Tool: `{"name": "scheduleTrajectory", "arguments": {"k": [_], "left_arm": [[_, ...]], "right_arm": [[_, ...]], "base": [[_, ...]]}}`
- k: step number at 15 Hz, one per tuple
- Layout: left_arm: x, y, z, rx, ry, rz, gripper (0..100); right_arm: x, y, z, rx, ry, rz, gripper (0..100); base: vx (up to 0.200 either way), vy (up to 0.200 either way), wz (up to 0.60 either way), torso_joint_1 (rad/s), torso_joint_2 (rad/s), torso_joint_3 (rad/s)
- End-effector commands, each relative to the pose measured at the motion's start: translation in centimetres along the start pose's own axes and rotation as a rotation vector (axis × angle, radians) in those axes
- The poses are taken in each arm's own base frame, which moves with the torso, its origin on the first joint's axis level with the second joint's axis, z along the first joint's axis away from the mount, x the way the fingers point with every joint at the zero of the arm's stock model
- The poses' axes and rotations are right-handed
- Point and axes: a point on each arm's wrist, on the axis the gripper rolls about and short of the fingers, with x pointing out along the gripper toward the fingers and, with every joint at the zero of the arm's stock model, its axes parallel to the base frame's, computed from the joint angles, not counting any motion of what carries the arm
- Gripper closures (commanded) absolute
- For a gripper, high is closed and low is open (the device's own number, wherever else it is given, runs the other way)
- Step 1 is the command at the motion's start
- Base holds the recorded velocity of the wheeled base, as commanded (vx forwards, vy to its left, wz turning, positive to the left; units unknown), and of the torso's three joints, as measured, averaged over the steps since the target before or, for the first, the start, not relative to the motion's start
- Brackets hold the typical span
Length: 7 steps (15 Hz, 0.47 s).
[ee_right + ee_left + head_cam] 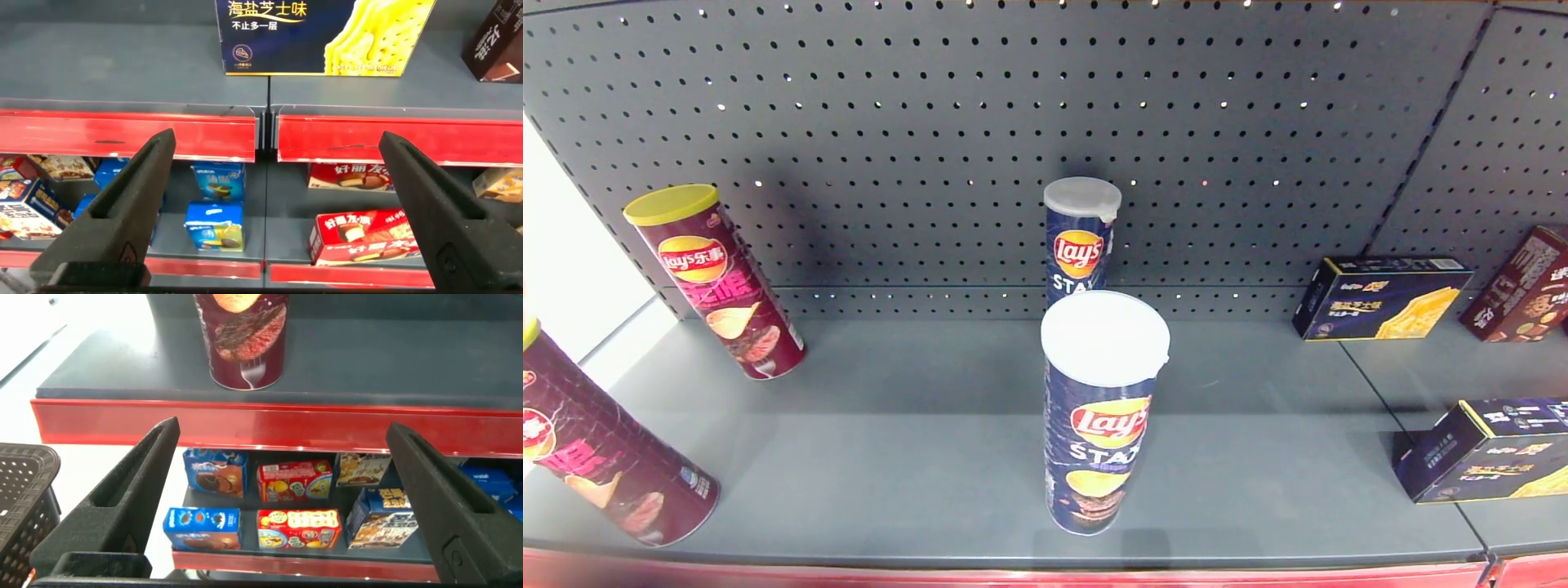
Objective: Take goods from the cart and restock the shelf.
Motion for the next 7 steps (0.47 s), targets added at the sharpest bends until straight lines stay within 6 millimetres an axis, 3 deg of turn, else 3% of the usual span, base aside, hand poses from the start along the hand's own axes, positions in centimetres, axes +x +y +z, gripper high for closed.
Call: {"name": "scheduleTrajectory", "arguments": {"k": [1, 7], "left_arm": [[0.01, 0.0, 0.0, 0.001, 0.001, 0.001, 0], [0.0, 0.0, 0.04, -0.001, 0.0, 0.001, 0]], "right_arm": [[0.0, 0.0, 0.0, 0.0, 0.0, 0.0, 0], [0.0, 0.0, 0.0, 0.001, 0.0, 0.0, 0]], "base": [[0.0, 0.0, 0.0, 0.0, 0.0, 0.0], [0.0, 0.0, 0.0, 0.0, 0.0, 0.0]]}}
